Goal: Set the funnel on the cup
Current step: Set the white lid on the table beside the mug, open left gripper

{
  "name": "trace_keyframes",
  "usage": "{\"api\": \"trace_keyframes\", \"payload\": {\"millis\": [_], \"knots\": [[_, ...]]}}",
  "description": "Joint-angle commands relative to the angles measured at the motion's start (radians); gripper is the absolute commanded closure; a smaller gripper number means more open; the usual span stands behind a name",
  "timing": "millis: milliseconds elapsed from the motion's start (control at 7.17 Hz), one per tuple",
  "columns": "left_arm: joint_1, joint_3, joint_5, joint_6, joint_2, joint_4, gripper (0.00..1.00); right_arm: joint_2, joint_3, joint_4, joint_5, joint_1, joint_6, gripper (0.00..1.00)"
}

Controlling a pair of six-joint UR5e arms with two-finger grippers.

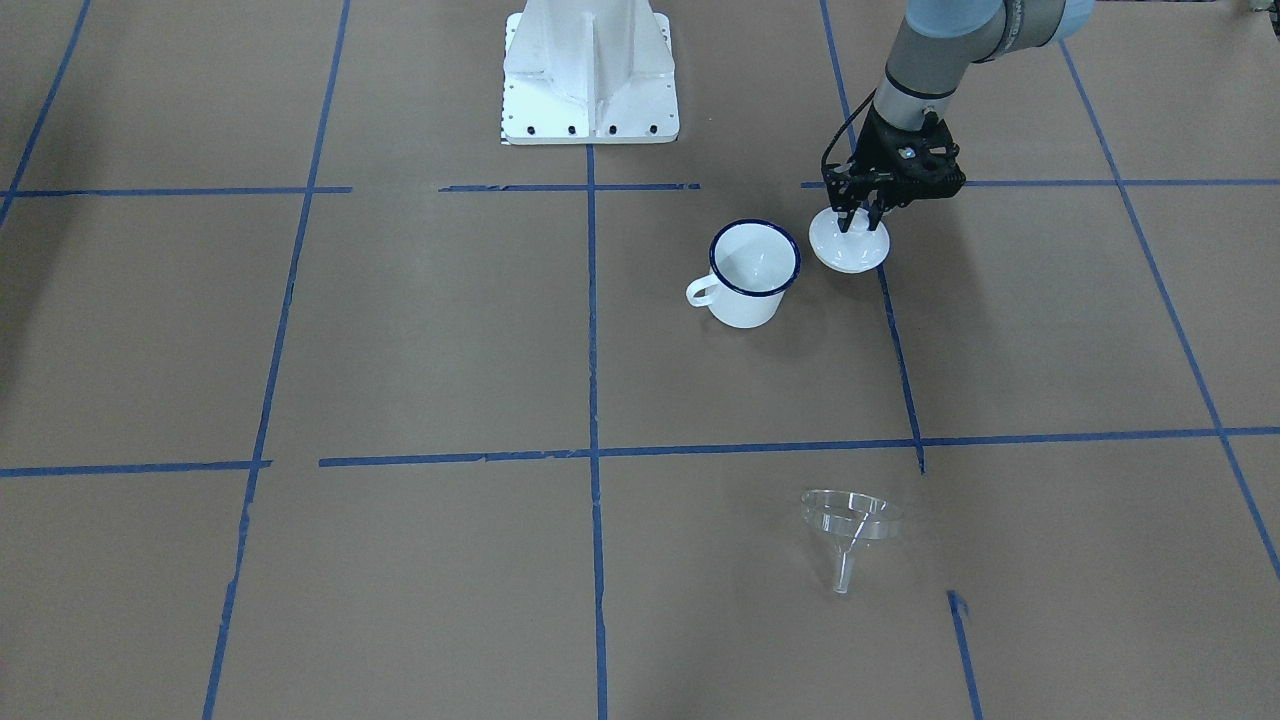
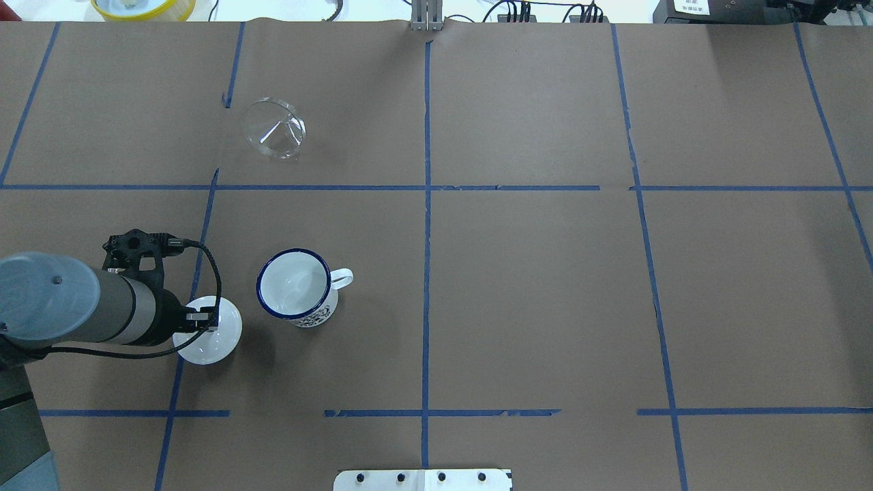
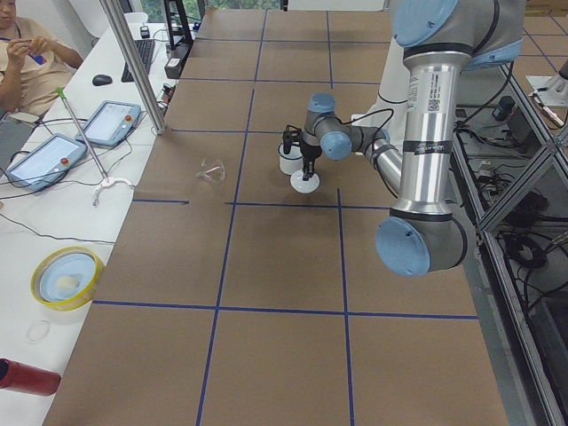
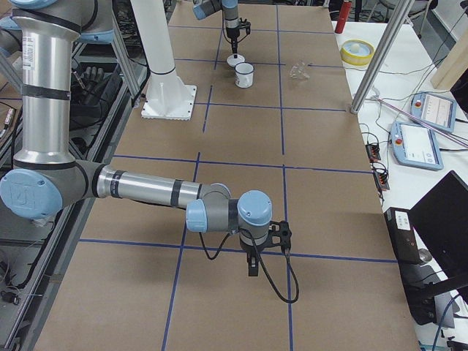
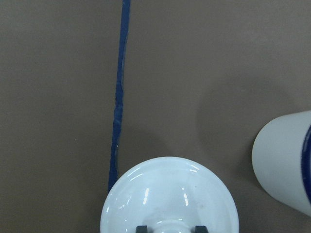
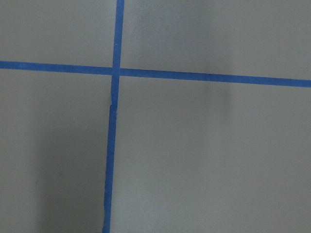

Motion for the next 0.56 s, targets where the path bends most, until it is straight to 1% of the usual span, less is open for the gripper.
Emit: {"api": "trace_keyframes", "payload": {"millis": [0, 140, 279, 419], "knots": [[0.014, 0.025, 0.004, -0.002, 0.000, -0.023, 1.00, 0.000, 0.000, 0.000, 0.000, 0.000, 0.000, 0.00], [0.014, 0.027, 0.004, 0.003, -0.001, -0.023, 1.00, 0.000, 0.000, 0.000, 0.000, 0.000, 0.000, 0.00], [0.016, 0.027, 0.003, 0.004, -0.003, -0.023, 0.91, 0.000, 0.000, 0.000, 0.000, 0.000, 0.000, 0.00], [0.016, 0.030, 0.004, 0.004, -0.003, -0.023, 0.75, 0.000, 0.000, 0.000, 0.000, 0.000, 0.000, 0.00]]}}
